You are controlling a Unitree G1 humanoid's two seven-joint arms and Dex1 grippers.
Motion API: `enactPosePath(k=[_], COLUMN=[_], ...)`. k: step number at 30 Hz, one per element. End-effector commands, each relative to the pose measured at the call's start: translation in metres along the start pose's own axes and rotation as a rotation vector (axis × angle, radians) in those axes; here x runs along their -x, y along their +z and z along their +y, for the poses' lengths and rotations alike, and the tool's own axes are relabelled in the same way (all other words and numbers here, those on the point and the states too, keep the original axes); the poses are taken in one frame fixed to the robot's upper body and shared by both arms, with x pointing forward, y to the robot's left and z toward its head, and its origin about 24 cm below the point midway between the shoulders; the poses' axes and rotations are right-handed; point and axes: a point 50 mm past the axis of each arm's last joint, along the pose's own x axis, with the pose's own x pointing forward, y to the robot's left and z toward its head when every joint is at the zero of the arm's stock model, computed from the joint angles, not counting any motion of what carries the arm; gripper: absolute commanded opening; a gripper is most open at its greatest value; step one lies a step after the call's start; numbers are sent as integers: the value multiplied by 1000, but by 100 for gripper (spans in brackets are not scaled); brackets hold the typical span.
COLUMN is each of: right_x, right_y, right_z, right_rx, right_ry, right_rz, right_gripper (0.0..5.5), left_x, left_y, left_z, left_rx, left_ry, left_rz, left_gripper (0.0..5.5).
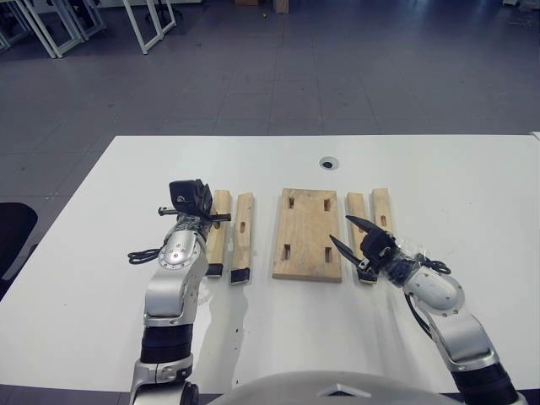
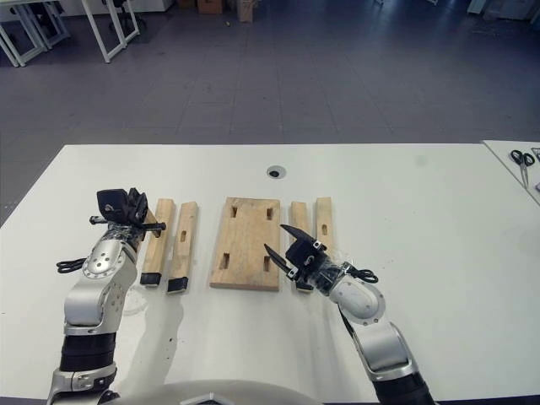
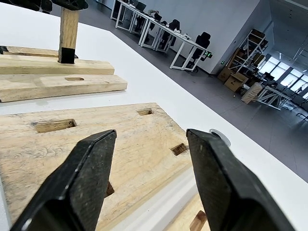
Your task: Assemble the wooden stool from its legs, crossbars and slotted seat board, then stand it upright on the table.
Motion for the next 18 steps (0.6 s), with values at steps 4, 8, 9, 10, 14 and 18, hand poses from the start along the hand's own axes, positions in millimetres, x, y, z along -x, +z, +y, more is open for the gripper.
enactPosePath(k=[4, 8, 9, 10, 14, 18], right_x=[-2, -3, -3, -3, -4, -4], right_y=[1, 0, 0, 0, -1, -3], right_z=[-5, -5, -4, -3, -2, -1], right_rx=[32, 35, 35, 35, 34, 33], right_ry=[-10, -9, -8, -8, -9, -13], right_rz=[-1, -1, -1, -1, 3, 8], right_gripper=[268, 268, 268, 268, 268, 268], left_x=[0, -5, -5, -5, -4, 5], left_y=[-22, -7, -3, 0, 31, 74], left_z=[13, 9, 7, 6, 8, 17], left_rx=[-38, -20, -8, 4, 31, 19], left_ry=[75, 49, 39, 32, 34, 101], left_rz=[84, 16, -4, -20, -165, -346], left_gripper=[44, 81, 91, 114, 175, 201])
